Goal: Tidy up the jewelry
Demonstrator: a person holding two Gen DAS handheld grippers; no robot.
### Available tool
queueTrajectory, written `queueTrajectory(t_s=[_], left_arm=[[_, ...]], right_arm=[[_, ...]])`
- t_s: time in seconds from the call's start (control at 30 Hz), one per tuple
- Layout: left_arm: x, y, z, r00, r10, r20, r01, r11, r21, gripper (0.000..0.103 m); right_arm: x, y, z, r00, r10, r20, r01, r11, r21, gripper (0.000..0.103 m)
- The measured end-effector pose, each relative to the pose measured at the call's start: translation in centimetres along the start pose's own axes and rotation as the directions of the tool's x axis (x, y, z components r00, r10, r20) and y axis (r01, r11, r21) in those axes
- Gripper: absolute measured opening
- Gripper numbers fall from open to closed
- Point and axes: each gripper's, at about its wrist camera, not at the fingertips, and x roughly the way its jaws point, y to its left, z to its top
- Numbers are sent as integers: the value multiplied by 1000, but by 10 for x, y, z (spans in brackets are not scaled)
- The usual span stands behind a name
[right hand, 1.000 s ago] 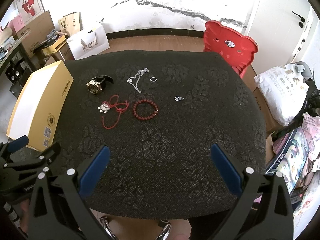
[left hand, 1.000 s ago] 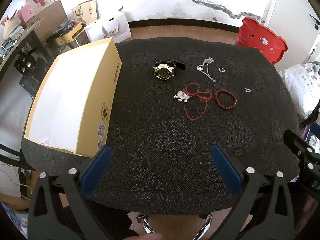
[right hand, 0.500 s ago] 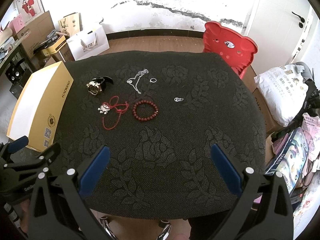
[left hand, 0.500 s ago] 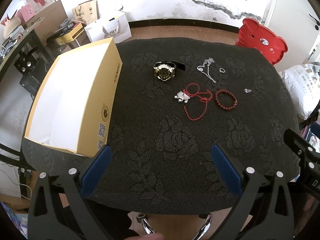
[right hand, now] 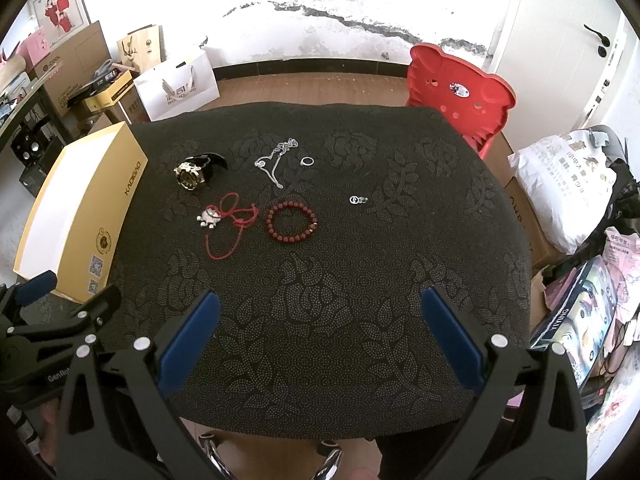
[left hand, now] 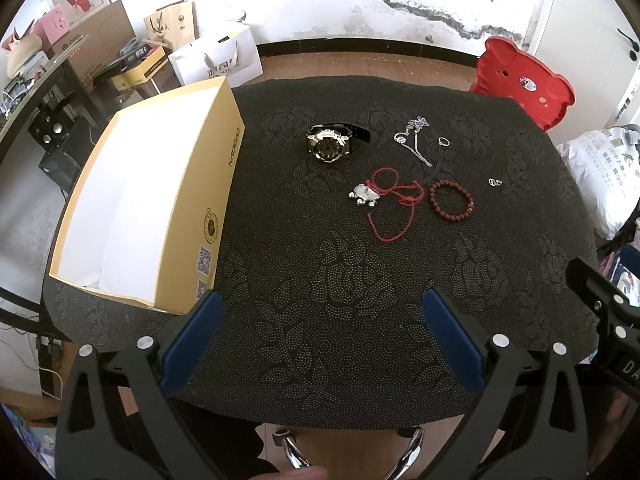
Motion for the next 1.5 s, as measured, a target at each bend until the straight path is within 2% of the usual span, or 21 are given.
queueTrajectory(t_s=[1.07,1.3,1.5], left_arm=[[6,2,-1,1000,-1,-12,1,1000,4,98],[22,3,1,1000,5,-28,-5,1000,2,98],[43,-3,18,1000,0,-25,0,1000,7,98]], right_arm=[[1,-2,1,1000,6,-7,-6,1000,7,98],[20,-10,6,999,41,-15,-40,998,39,98],[47,-13,16,998,65,-10,-64,997,41,98]])
